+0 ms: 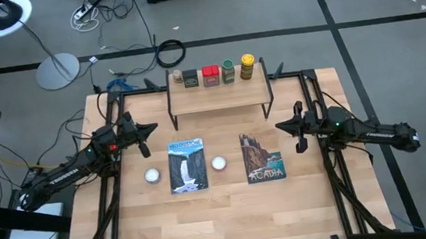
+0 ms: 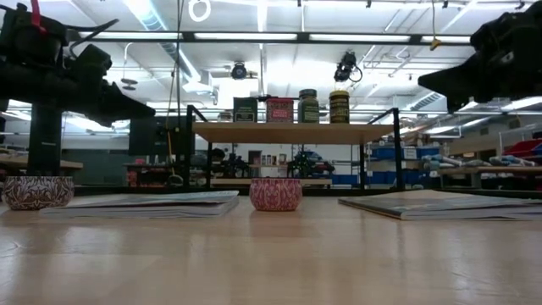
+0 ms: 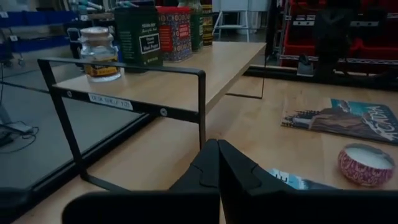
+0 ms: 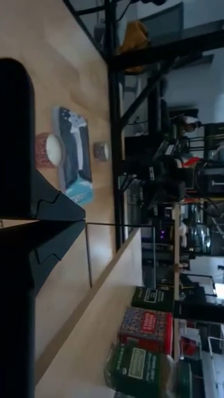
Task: Shelf spices
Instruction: Return to Home Position
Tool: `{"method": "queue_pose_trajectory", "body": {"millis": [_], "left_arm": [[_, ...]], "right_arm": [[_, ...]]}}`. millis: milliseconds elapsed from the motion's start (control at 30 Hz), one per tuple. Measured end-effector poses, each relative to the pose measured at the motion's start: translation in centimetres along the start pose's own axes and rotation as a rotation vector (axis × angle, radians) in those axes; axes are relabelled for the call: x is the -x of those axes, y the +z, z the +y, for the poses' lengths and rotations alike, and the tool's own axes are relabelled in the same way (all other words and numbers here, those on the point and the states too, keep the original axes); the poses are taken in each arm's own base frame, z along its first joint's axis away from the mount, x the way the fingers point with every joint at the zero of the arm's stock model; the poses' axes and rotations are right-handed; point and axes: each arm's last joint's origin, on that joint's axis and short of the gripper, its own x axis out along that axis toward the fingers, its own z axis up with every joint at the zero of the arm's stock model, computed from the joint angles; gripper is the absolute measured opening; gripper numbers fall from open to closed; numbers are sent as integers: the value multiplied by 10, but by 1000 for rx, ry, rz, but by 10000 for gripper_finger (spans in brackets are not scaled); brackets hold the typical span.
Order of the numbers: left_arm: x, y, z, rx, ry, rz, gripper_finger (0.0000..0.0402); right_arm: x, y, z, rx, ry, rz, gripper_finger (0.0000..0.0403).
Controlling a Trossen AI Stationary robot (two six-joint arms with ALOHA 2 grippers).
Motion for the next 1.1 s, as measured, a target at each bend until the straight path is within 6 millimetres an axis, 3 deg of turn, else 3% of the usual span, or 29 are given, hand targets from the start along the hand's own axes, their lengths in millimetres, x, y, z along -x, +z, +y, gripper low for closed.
{"method": "queue_pose_trajectory", "body": {"millis": [600, 1100], "left_arm": [[0, 0, -2, 9, -73, -2, 10], [0, 2, 0, 32, 10, -24, 10]], "right_arm": [[0, -3, 0, -77, -2, 27, 16], [0, -2, 0, -77, -2, 23, 14]]}}
